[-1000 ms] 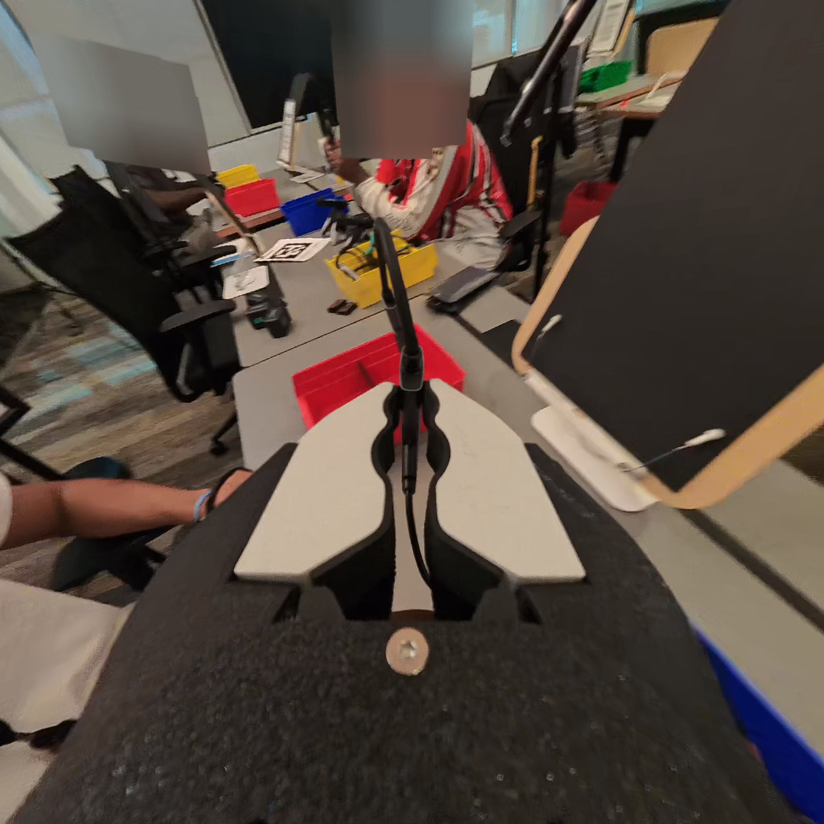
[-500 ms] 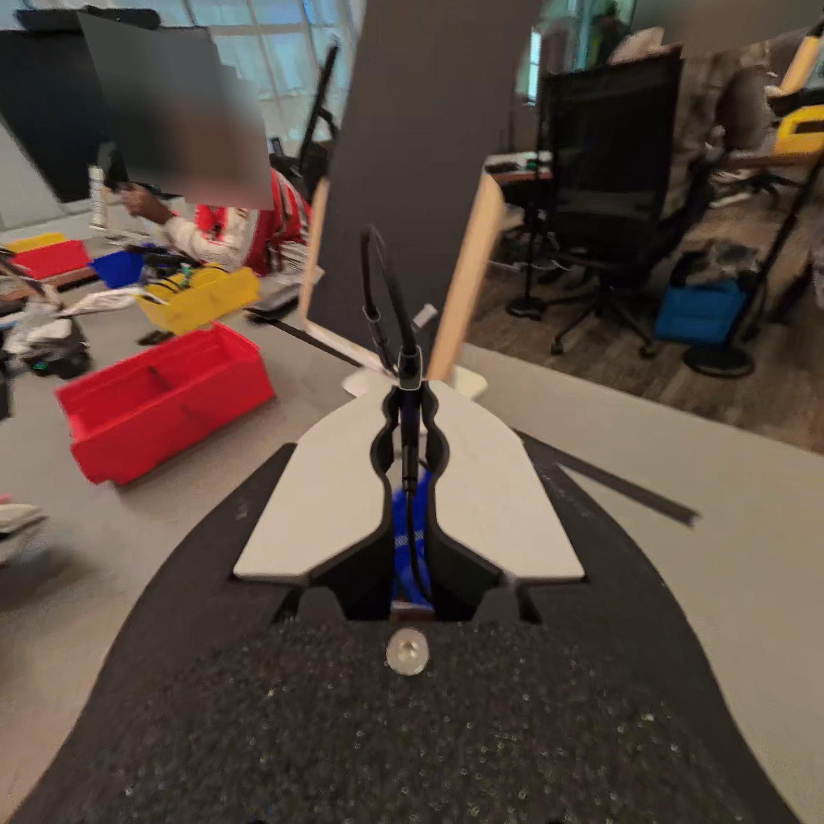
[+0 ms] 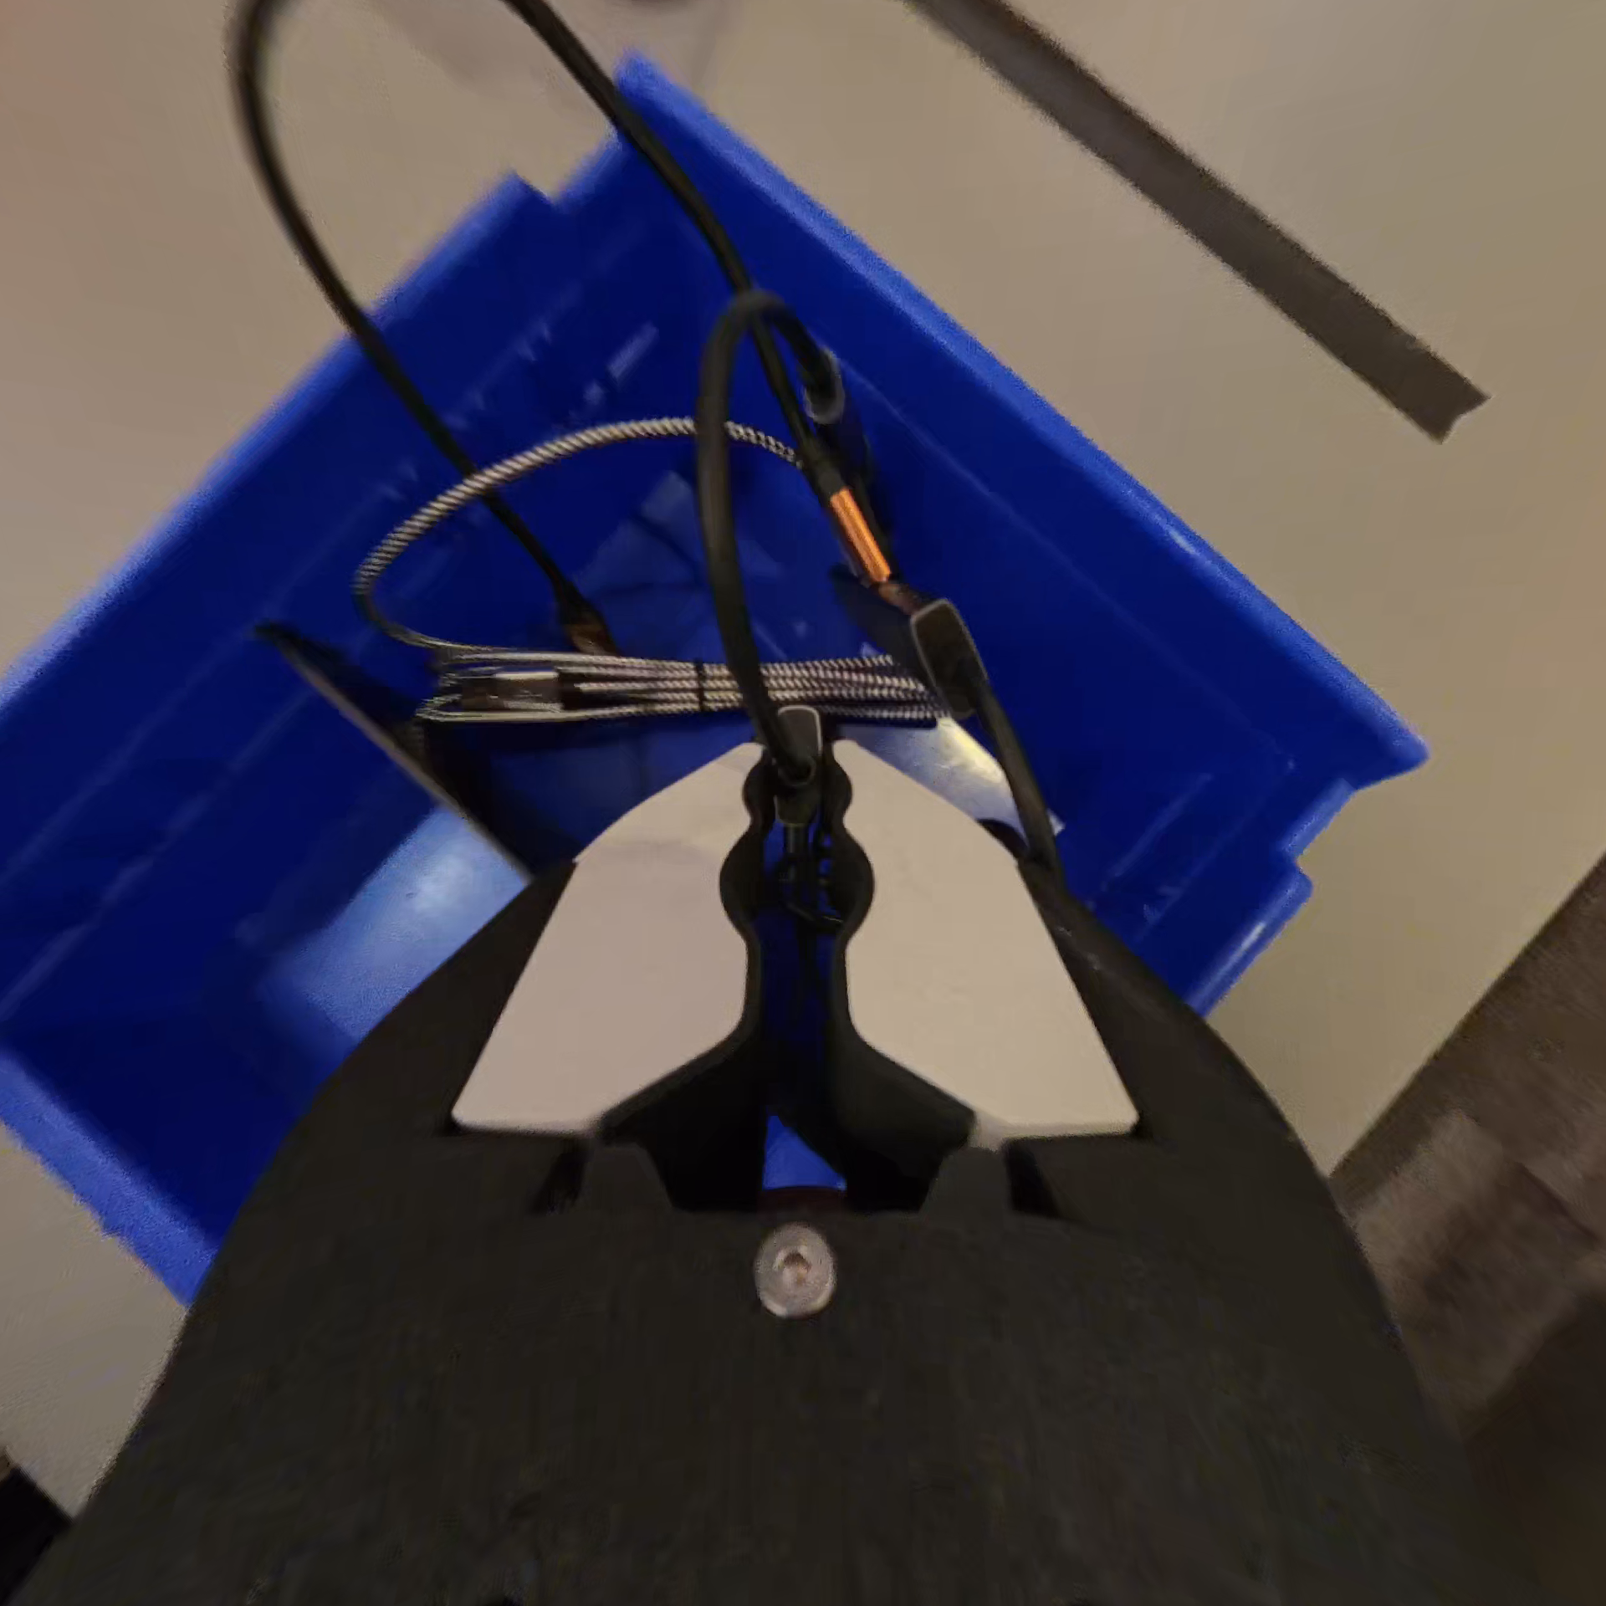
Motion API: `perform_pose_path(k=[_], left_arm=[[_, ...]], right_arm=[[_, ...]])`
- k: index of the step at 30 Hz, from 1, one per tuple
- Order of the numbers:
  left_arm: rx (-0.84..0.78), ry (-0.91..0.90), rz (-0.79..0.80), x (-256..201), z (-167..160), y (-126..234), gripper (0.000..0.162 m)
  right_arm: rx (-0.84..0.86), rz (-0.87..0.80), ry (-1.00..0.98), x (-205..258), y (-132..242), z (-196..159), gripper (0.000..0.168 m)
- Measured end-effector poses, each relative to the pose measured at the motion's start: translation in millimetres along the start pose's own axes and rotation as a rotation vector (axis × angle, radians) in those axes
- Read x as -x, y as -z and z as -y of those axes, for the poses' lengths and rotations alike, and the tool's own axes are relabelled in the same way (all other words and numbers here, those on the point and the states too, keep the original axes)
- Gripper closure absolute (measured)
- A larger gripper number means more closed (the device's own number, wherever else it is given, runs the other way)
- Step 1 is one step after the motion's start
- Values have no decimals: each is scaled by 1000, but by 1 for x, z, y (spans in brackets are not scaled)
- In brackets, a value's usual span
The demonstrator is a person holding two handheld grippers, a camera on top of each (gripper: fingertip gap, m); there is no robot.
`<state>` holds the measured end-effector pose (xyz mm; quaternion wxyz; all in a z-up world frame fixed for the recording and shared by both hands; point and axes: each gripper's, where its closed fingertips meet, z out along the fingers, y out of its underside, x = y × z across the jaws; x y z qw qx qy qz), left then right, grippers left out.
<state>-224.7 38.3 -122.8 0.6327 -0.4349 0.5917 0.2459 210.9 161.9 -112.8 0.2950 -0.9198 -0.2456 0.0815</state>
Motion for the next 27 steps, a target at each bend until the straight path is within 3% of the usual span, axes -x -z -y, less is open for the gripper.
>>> perform_pose_path(k=[4, 8, 11, 13, 15, 17, 19, 21, 23, 27], left_arm=[[122, 105, 0, 6, -17, 2, 158], [233, 524, -105, 18, -36, 19, 144], [257, 849, -116, 37, -60, 40, 136], [278, 1006, -84, 45, -88, 59, 136], [319, 1123, -57, 49, -120, 78, 132], [321, 1212, -21, 56, -144, 94, 128], [282, 1281, 8, 64, -157, 101, 123], [268, 1328, -6, 64, -163, 102, 120], [283, 1340, -12, 59, -168, 102, 120], [343, 1333, -41, 48, -173, 99, 121]], right_arm=[[57, -20, -72, -3, -16, 12, 156], [33, -37, -109, 5, 3, 20, 127], [-130, -181, -78, 11, 59, 35, 122], [-277, -398, -31, 21, 119, 42, 122], [-502, -591, 10, 55, 181, 41, 131], [-747, -626, -48, 106, 213, 25, 136], [-843, -501, -146, 157, 191, -5, 140], [-778, -367, -281, 193, 136, -45, 134], [-712, -365, -379, 209, 88, -83, 128], [-655, -370, -371, 210, 68, -91, 130]])
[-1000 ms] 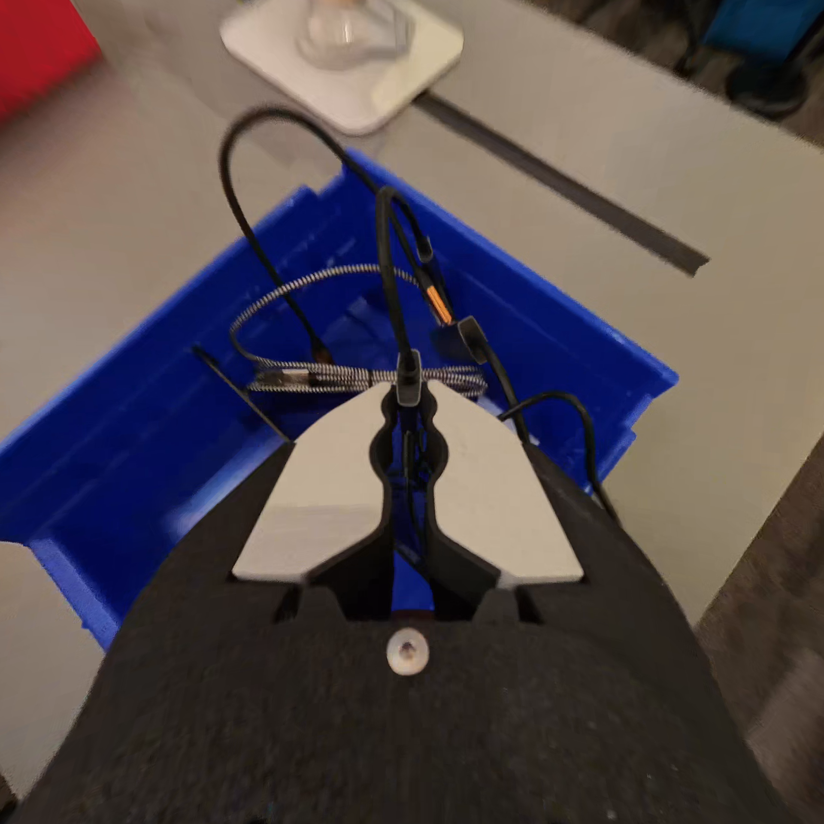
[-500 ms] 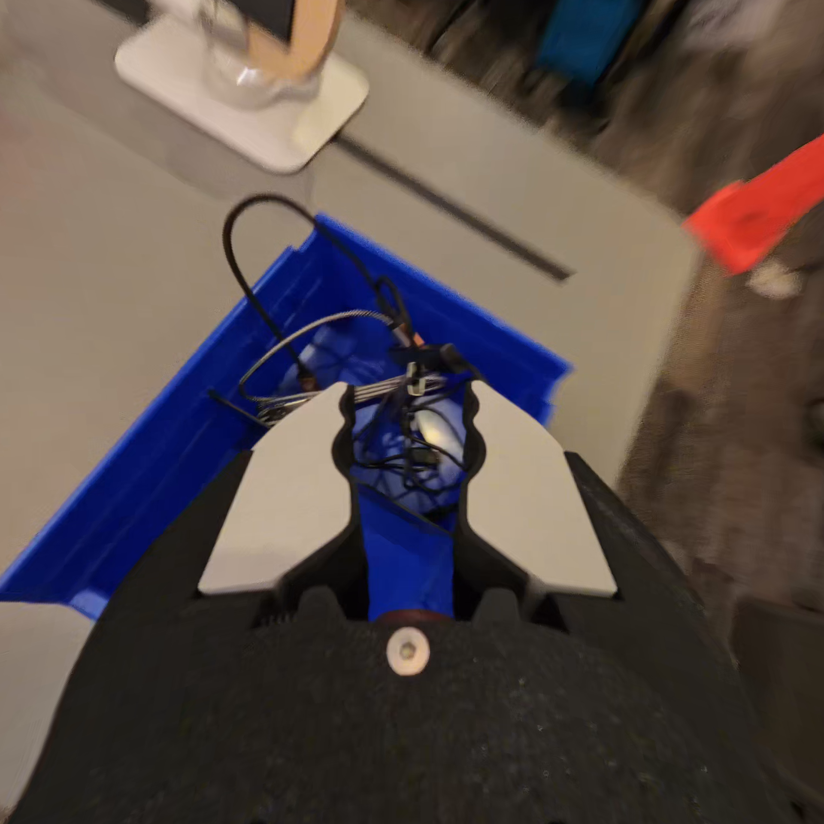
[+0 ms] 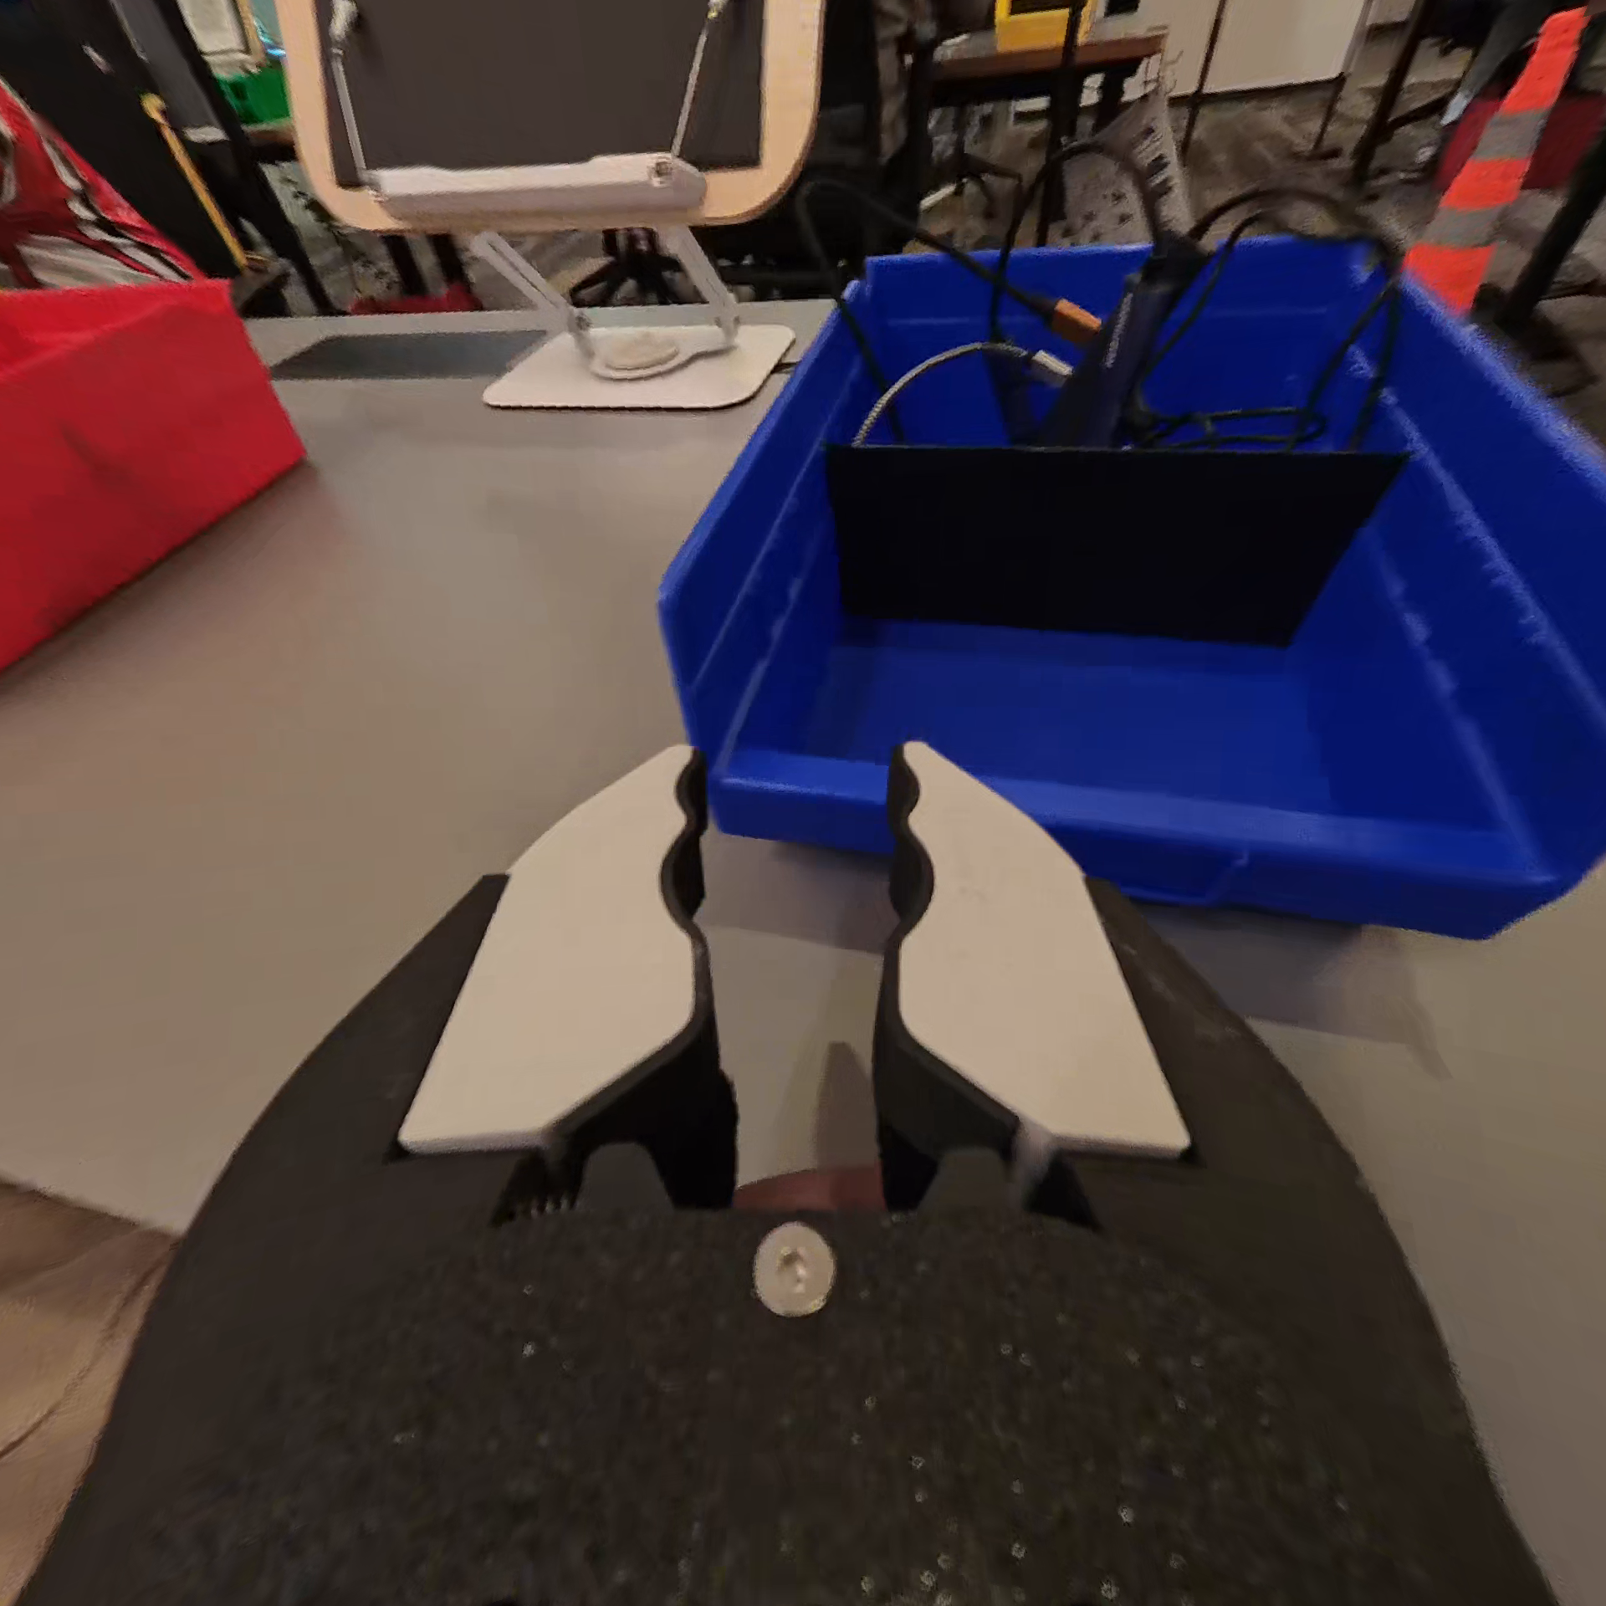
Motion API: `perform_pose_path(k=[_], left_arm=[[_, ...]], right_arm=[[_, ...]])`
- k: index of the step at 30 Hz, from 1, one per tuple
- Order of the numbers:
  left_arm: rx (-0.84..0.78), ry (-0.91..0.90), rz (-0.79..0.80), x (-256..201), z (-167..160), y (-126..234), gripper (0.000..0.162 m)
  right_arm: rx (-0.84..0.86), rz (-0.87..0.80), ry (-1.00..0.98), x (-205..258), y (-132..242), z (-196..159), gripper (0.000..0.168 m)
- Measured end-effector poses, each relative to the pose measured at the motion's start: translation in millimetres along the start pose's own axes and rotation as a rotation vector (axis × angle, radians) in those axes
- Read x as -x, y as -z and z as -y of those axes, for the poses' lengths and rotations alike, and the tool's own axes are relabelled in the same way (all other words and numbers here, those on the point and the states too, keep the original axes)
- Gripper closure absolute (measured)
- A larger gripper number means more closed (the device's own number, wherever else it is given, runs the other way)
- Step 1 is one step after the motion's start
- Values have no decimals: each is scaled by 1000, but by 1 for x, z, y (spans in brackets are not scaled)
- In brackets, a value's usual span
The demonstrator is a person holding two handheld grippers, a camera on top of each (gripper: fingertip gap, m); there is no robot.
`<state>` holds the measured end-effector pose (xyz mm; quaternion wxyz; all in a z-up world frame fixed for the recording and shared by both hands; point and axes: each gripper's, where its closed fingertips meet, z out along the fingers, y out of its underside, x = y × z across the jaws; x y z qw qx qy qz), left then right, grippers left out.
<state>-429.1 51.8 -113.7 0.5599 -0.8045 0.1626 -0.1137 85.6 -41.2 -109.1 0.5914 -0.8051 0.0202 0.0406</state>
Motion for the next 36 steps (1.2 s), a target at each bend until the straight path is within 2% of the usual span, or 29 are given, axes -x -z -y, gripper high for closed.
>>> perform_pose_path(k=[3, 8, 15, 19, 25, 28, 30, 32, 34, 36], left_arm=[[7, 24, 45, 7, -2, 1, 126], [-3, 201, -54, 6, 3, -6, 126], [36, 40, 96, 36, -9, -4, 127], [18, 52, 80, 32, -7, 3, 127], [34, -38, 113, 30, -10, 3, 127], [25, -28, 99, 27, -8, 5, 127], [22, -36, 102, 26, -8, 7, 127], [28, -59, 110, 26, -9, 6, 127], [32, -80, 110, 24, -10, 4, 127], [26, -93, 106, 21, -9, 2, 127]], right_arm=[[-2, -68, 56, -19, -3, -6, 131], [14, -18, -13, -24, -1, -15, 132], [47, -18, -61, -27, -14, -17, 132], [70, -13, -46, -23, -19, -18, 131], [46, -30, -73, -27, -16, -15, 131], [42, -80, -40, -35, -11, -12, 130], [-25, -81, 102, -21, -3, 5, 130], [-28, 4, 129, 13, -4, 8, 126], [30, 132, 60, 52, -16, -1, 104], [35, 174, 25, 74, -31, -4, 96]])
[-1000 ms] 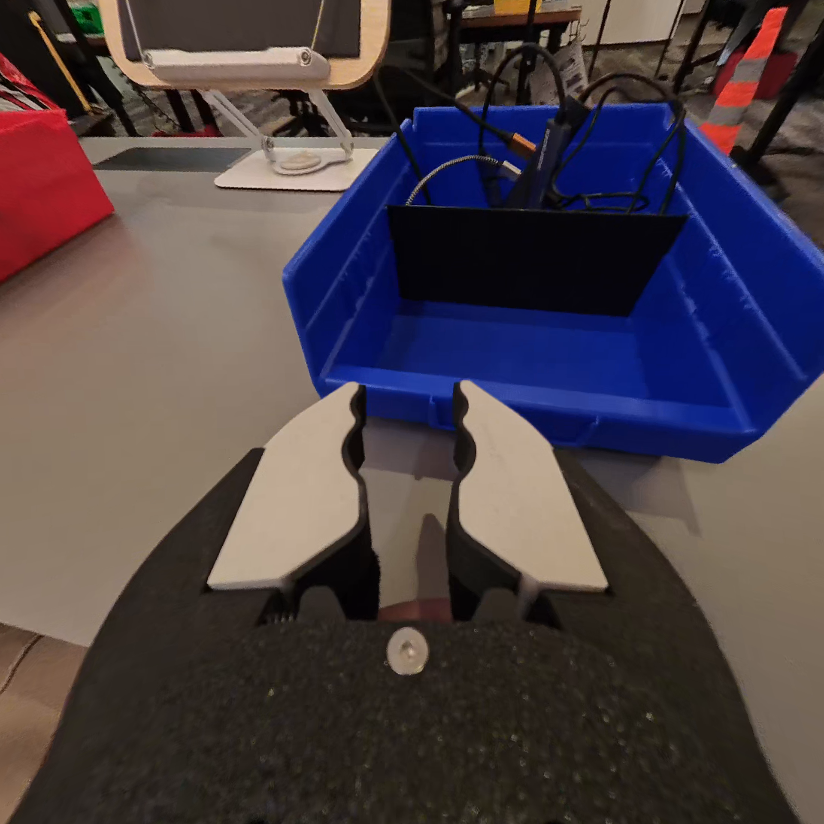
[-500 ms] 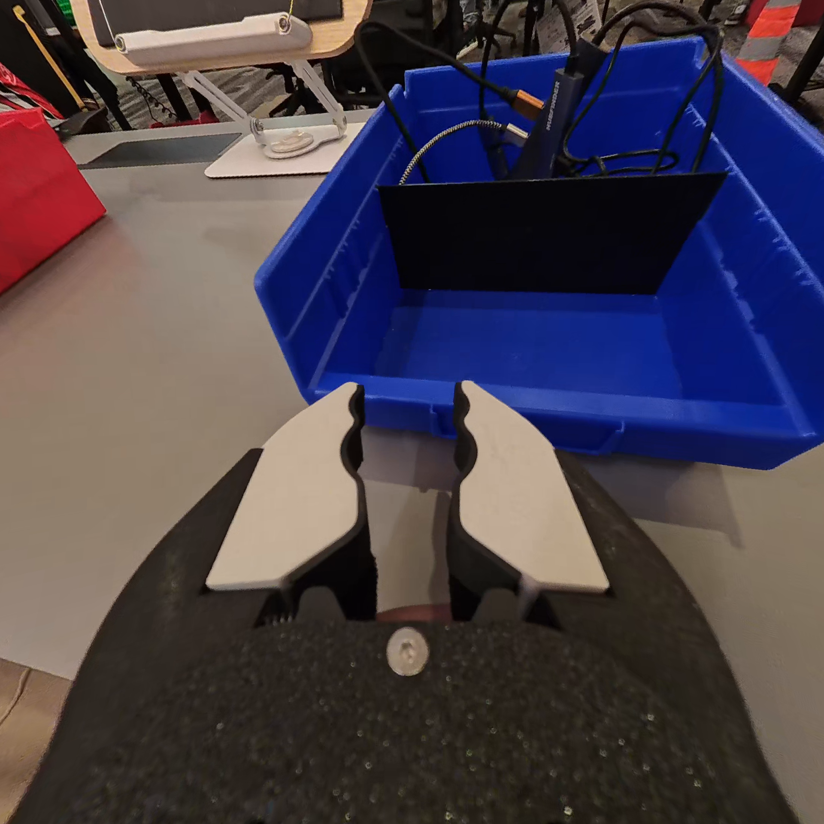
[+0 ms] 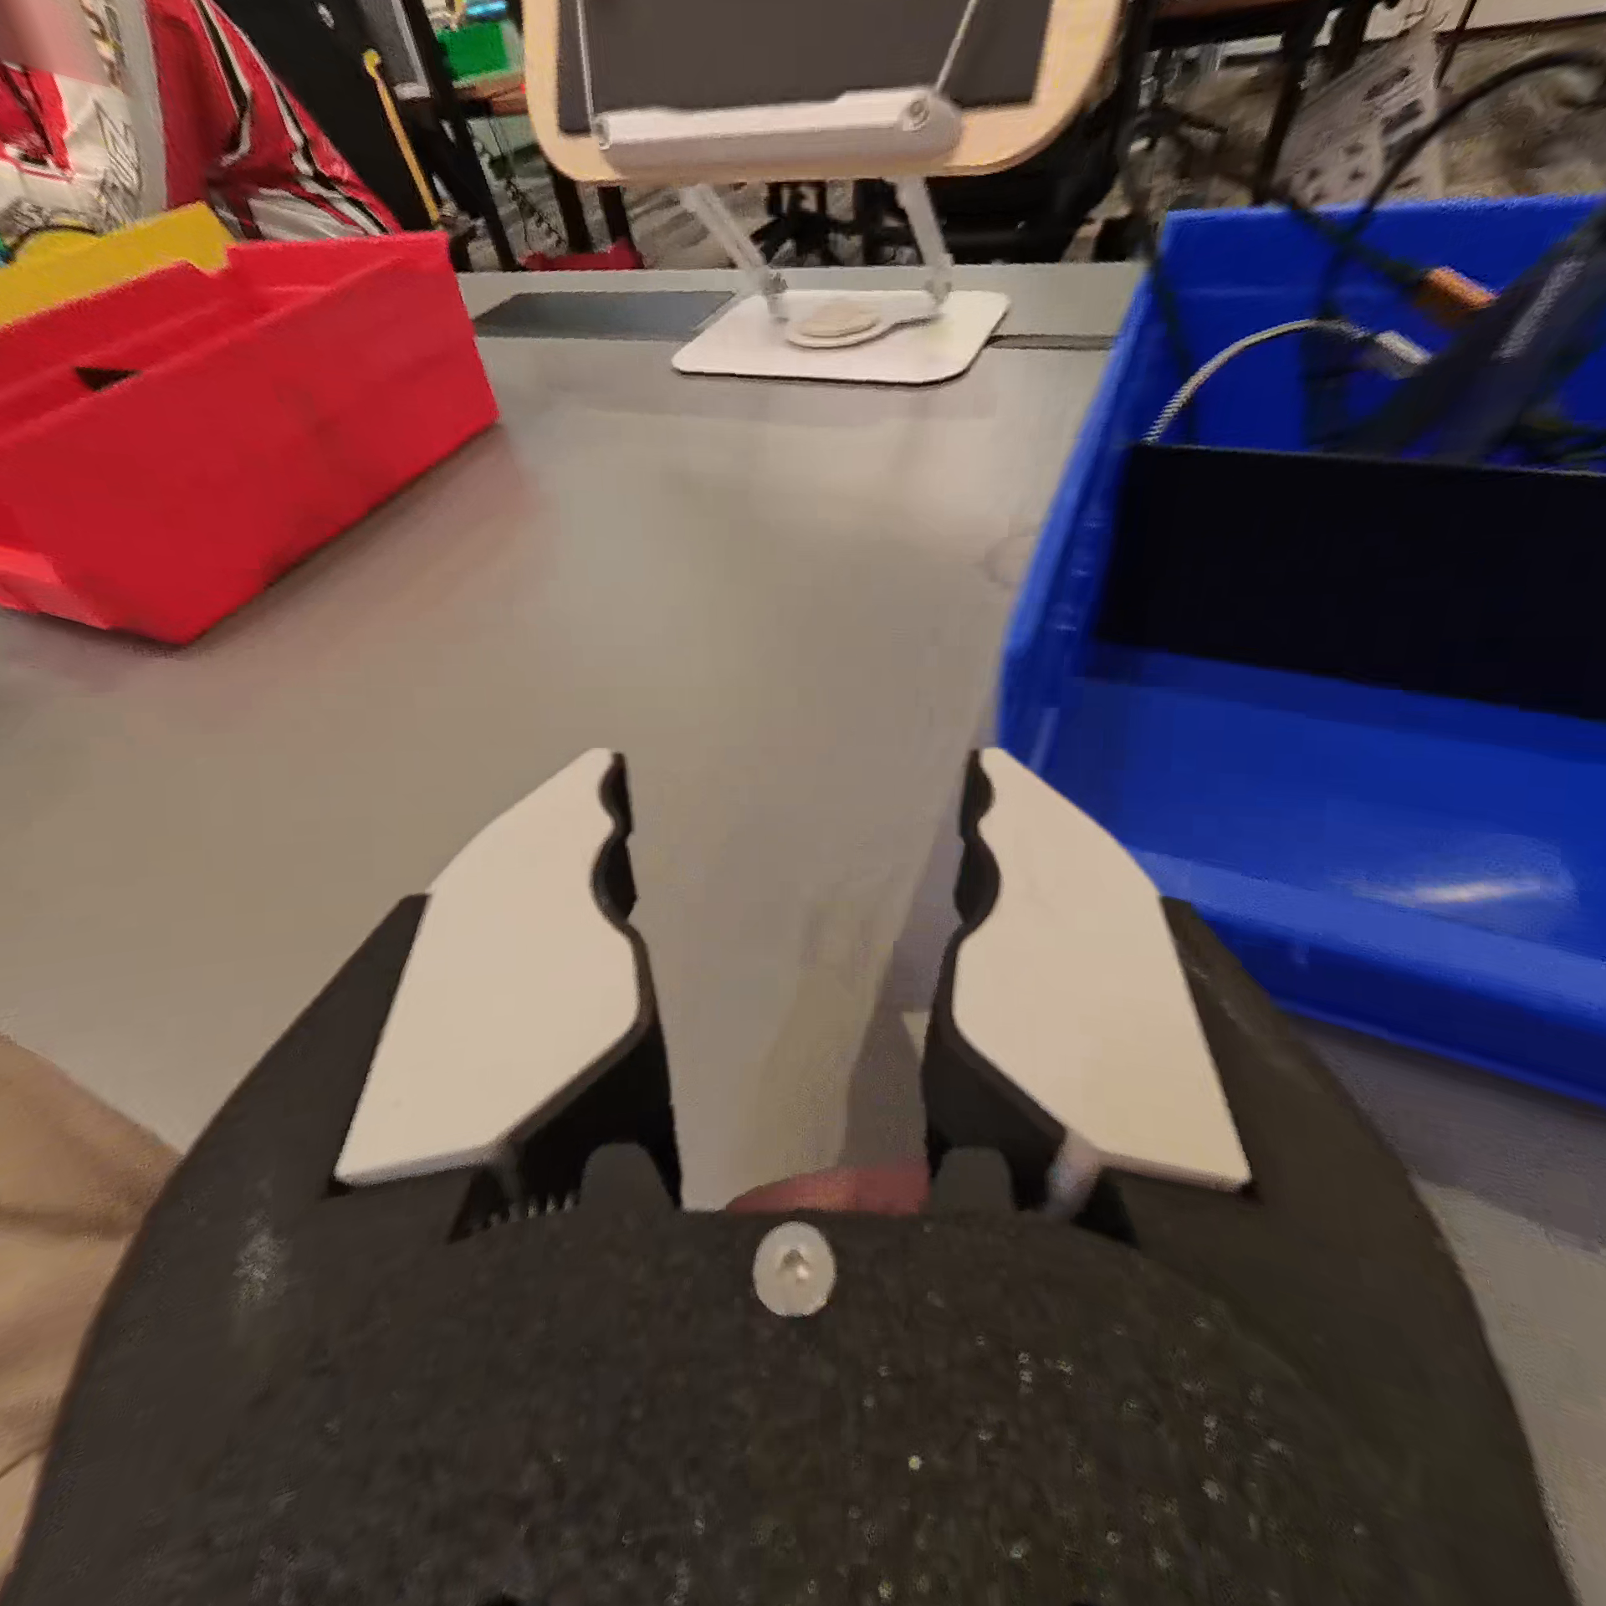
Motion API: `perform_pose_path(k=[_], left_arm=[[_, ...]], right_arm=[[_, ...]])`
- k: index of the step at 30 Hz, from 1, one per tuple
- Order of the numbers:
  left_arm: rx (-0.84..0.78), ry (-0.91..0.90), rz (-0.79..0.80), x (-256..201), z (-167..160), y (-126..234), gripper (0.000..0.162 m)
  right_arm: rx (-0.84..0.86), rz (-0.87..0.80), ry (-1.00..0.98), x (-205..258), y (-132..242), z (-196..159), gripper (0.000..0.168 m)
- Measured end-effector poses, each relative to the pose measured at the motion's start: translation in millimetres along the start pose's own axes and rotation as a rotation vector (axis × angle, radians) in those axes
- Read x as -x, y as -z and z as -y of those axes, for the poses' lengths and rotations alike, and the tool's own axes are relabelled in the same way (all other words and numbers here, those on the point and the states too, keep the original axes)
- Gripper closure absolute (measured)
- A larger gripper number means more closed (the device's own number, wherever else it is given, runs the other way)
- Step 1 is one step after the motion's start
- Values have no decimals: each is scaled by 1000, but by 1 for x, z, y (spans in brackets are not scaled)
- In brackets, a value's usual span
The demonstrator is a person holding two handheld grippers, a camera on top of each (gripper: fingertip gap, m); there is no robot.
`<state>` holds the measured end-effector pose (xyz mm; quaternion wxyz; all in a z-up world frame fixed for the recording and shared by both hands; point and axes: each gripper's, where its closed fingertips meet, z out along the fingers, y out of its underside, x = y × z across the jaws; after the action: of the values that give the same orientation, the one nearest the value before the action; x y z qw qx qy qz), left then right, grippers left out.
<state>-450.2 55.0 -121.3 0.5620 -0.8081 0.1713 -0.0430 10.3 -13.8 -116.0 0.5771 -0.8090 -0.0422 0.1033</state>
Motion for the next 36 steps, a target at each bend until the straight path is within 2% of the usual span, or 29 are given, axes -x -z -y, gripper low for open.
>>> perform_pose_path(k=[4, 6, 9, 11, 14, 16, 18, 19, 21, 23, 25, 27, 29, 31, 33, 34, 36], left_arm=[[-67, -33, -36, -14, 12, 3, 122], [-104, -78, -39, -22, 19, 7, 120], [-141, -183, -32, -36, 24, 11, 118], [-145, -199, -74, -55, 24, 12, 118], [-103, -162, -108, -86, 23, 5, 119], [-80, -186, -152, -116, 27, 1, 113], [-80, -202, -212, -153, 36, -3, 112], [-82, -204, -256, -174, 41, -5, 111], [-73, -201, -357, -224, 51, -13, 110], [-35, -193, -470, -280, 59, -25, 105], [-15, -193, -563, -335, 69, -37, 104], [-17, -205, -578, -376, 81, -55, 103], [-15, -176, -590, -406, 95, -74, 103], [50, -168, -563, -422, 93, -97, 105], [146, -142, -584, -431, 84, -110, 126], [171, -82, -581, -431, 84, -113, 142], [186, -64, -537, -426, 86, -120, 150]], right_arm=[[103, -91, 131, 3, -35, -1, 99], [138, -184, 176, -2, -31, 10, 105], [-101, -276, 185, -9, 5, 56, 107], [-168, -347, 165, -29, 16, 66, 108], [17, -283, 115, -42, -14, 34, 100], [91, -169, 93, -28, -29, 15, 103], [95, -73, 107, -8, -31, 11, 82], [103, -30, 115, 0, -30, 10, 85], [56, 80, 85, 16, -22, 16, 113], [-36, 117, 43, 21, -7, 31, 114], [-67, 7, 50, 2, 11, 41, 110], [-73, -209, 53, -40, 37, 43, 113], [-28, -406, 63, -83, 62, 36, 110], [21, -549, 87, -113, 78, 30, 107], [150, -712, 106, -141, 89, 12, 109], [248, -746, 107, -149, 89, -3, 110], [359, -712, 73, -150, 77, -33, 111]])
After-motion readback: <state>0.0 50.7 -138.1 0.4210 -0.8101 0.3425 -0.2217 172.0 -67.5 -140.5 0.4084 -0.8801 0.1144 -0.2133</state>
